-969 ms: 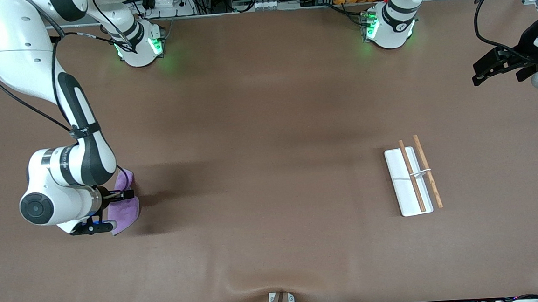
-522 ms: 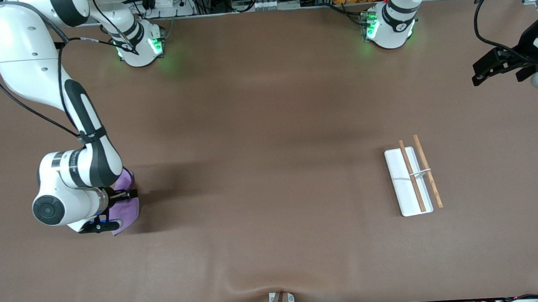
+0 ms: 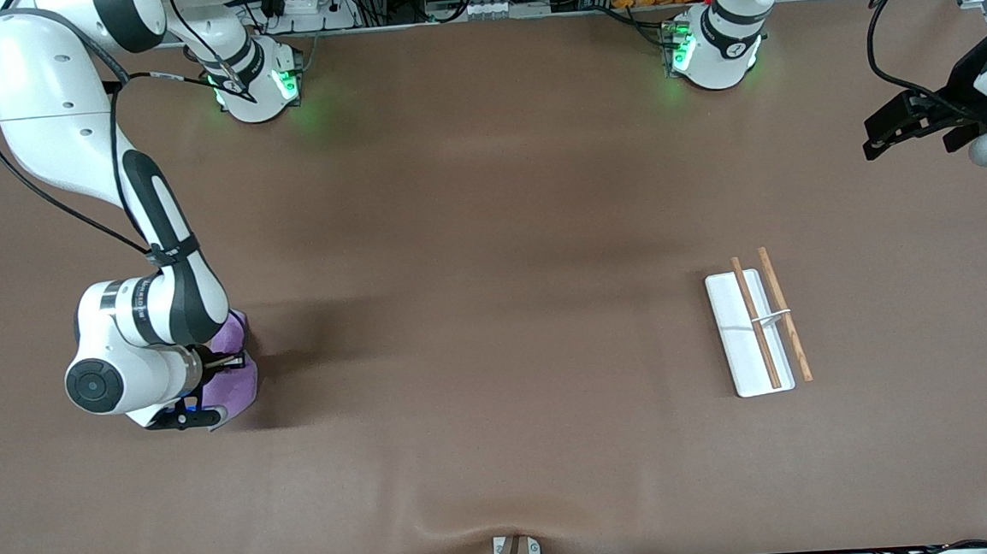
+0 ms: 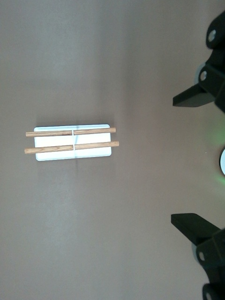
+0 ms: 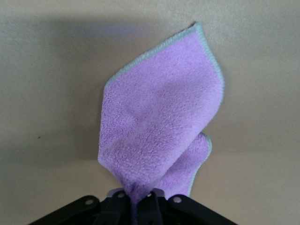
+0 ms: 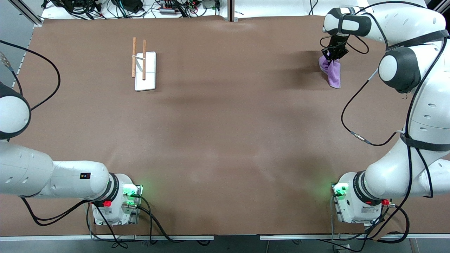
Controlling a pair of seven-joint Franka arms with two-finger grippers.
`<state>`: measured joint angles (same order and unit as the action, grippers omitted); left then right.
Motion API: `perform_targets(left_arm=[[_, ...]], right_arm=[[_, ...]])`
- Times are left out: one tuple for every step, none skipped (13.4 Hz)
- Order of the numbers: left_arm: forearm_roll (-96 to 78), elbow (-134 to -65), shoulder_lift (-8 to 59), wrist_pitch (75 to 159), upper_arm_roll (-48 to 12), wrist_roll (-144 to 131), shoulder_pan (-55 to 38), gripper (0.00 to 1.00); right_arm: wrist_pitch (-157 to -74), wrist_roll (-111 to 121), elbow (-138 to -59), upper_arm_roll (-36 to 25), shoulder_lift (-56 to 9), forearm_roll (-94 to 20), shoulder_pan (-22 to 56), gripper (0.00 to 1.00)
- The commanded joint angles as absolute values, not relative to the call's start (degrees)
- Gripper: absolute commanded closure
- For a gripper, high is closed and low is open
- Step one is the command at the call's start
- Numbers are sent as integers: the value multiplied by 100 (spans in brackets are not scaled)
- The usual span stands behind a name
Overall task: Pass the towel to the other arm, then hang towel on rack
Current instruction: 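Lower the right gripper and grasp the purple towel corner, then lift the towel with the right gripper while the left gripper approaches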
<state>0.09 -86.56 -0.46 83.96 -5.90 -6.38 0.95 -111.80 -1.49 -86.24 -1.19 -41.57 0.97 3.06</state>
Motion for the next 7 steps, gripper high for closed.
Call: perform_targets(left_arm=[[-9,-8675,-70,8446,-571,-536,70,0],[-9,-8675,-70,8446,-571,-545,70,0],[-9,-8675,-70,8446,-571,-545,62,0],[-17,-8675,-62,8446,-571,-545,62,0],[-9,-8675,-70,8446,-571,-536,62,0],[-17,-8675,-62,8446,-571,-536,62,0],[-18,-8675,-62,8446,-571,-545,62,0]], right_arm=[[-11145,269,-8587,17,-3746,97,404,100],[-11136,594,-8587,61,-3518,97,448,100],[-11136,902,-8578,157,-3307,105,544,100],[-11136,1166,-8569,202,-3122,105,632,100],[-11144,1465,-8535,272,-2972,97,755,100],[-11145,1720,-8430,394,-2901,97,860,100],[-11145,1888,-8316,509,-2857,105,957,100]])
